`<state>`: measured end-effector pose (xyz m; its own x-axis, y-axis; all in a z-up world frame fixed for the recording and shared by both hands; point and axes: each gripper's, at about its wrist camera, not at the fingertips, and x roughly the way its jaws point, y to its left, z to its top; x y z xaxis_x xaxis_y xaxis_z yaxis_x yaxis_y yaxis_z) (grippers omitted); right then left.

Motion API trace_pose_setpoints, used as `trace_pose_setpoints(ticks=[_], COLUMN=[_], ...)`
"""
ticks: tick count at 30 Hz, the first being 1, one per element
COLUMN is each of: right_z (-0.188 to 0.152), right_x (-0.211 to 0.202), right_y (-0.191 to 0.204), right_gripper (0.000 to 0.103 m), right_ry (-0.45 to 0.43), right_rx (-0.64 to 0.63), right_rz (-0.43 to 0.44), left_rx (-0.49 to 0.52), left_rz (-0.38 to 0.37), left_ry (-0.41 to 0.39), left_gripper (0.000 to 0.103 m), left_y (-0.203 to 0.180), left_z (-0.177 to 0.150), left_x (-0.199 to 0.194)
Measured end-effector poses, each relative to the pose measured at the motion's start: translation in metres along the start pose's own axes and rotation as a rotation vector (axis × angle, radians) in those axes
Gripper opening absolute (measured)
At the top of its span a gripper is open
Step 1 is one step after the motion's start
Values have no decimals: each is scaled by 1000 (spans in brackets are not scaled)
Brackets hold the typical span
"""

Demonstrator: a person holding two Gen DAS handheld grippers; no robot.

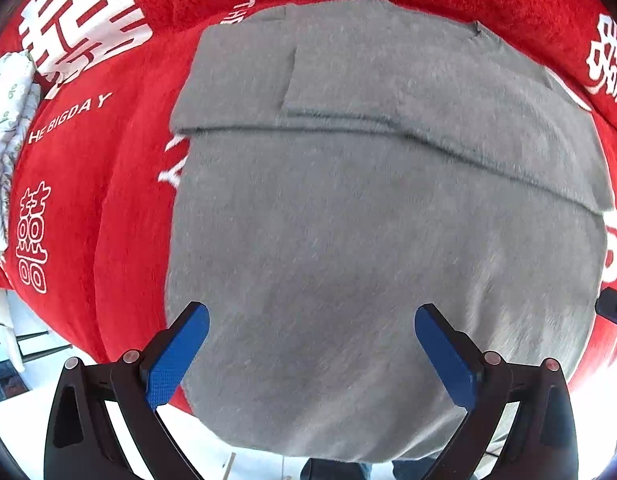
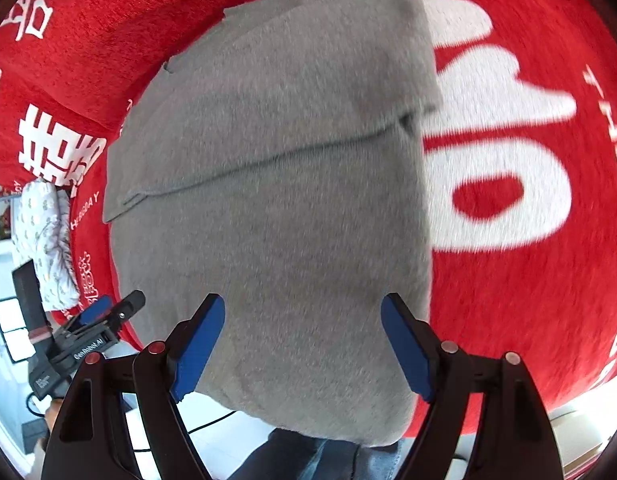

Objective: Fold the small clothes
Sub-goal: 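Grasp the grey sweater's hem with both grippers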

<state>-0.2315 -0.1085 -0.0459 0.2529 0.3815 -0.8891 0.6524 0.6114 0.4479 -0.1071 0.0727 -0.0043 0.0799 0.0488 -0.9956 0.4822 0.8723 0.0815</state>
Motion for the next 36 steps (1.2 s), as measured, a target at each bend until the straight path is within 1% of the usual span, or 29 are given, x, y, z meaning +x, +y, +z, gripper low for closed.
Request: trace_pose_setpoints(ticks=[3, 6, 7, 12, 15, 17, 19, 21, 24, 25, 26, 27, 28, 29, 30, 31, 32, 33, 36], right_z=[-21, -46, -59, -109, -133, -144, -148, -148, -151, -153, -154, -155, -156, -154, -153, -153, -152, -151, -139], right_x=[4, 6, 9, 30, 53, 69, 79, 89, 99, 101, 102, 101, 99, 96, 92, 88, 81, 75, 51], right_y=[-1, -6, -11, -37, -53, -61, -65, -65, -65, -64, -62, -62, -60, -56, -55, -53, -48, -44, -28], right_gripper=[83, 83, 83, 83, 83, 83, 83, 83, 84, 79, 69, 46, 28, 16, 13, 13, 13, 12, 12], right_ry=[7, 24, 44, 137, 189, 204, 198, 184, 191, 190, 192, 199, 198, 195, 192, 184, 174, 164, 111], right_rx=[-5, -11, -8, 14, 19, 22, 24, 19, 34, 37, 46, 61, 78, 88, 93, 95, 100, 102, 106], right_rz=[4, 43, 55, 62, 40, 14, 13, 16, 39, 48, 66, 77, 92, 109, 122, 146, 193, 221, 322], left_rx=[-9, -19, -22, -27, -45, -64, -74, -67, -43, -41, -41, -39, -34, -29, -23, -11, -5, -4, -6], left_rz=[-7, -20, -23, -47, -80, -116, -144, -166, -182, -188, -203, -222, -250, -271, -272, -298, -328, -366, -427], left_ry=[-3, 18, 26, 74, 104, 127, 141, 127, 112, 112, 116, 117, 113, 114, 106, 104, 110, 121, 99], left_gripper=[103, 103, 103, 103, 103, 103, 103, 103, 103, 103, 103, 94, 81, 77, 63, 38, 23, 13, 13], left_y=[14, 33, 41, 69, 82, 87, 87, 84, 74, 73, 72, 73, 73, 71, 68, 67, 67, 67, 74], left_z=[-18, -41, -51, -96, -121, -132, -139, -140, -145, -144, -143, -144, -148, -148, -150, -150, -149, -147, -139], left_x=[3, 10, 14, 34, 51, 63, 72, 76, 75, 74, 74, 74, 72, 70, 65, 61, 59, 55, 34])
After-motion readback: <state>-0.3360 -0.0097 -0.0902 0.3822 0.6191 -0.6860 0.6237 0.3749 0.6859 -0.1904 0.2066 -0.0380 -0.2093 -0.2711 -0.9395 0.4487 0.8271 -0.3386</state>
